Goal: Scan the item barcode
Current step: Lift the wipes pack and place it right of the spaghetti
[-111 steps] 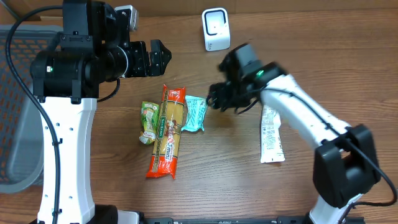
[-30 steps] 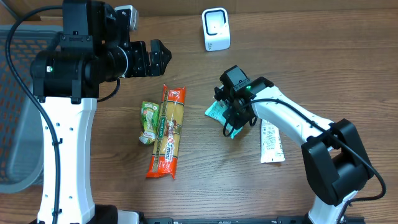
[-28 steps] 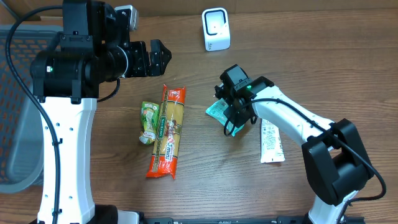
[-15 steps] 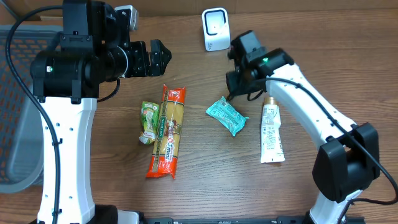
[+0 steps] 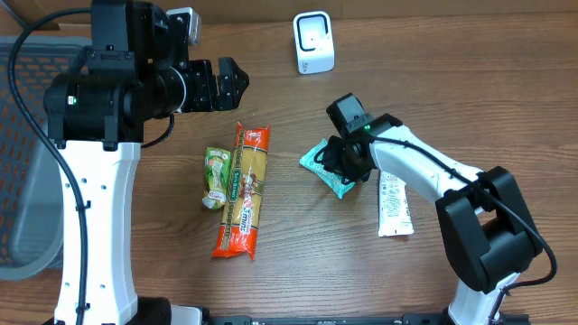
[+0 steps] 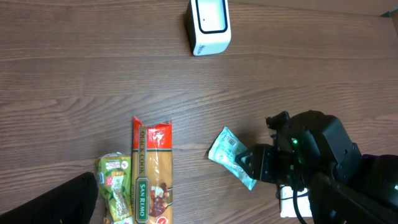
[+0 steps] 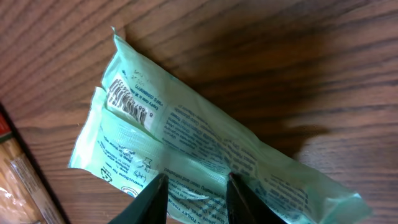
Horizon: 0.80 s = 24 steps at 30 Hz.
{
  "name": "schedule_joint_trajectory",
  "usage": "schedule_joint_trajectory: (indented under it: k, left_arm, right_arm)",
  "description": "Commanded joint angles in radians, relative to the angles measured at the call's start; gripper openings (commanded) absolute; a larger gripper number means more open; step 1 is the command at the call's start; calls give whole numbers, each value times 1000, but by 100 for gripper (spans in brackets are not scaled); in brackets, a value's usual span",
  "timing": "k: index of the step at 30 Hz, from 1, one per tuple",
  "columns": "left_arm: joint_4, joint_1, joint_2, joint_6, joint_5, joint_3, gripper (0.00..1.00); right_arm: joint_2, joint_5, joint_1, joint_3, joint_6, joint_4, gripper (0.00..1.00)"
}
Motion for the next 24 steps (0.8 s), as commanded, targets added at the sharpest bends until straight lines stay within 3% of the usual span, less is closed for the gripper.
schedule_joint_trajectory:
  k: [1, 5, 10, 14, 18, 24]
  left_arm:
    - [1, 5, 7, 1, 15, 5, 100]
    - [1, 5, 7, 1, 15, 5, 100]
    - [1, 5, 7, 1, 15, 5, 100]
    - [2, 5, 7, 1, 15, 5, 100]
    - [1, 5, 7, 1, 15, 5, 100]
    - [1, 5, 7, 1, 15, 5, 100]
  right_arm:
    - [3, 48, 0, -65, 27, 69, 32]
    - [3, 53, 0, -84, -176, 141, 34]
    - [3, 24, -2, -76, -576, 142, 58]
    - [3, 72, -2, -67, -782, 108, 64]
    - [3, 152, -2, -67, -991, 61, 64]
    - [-2, 141, -2, -21, -1011, -23, 51]
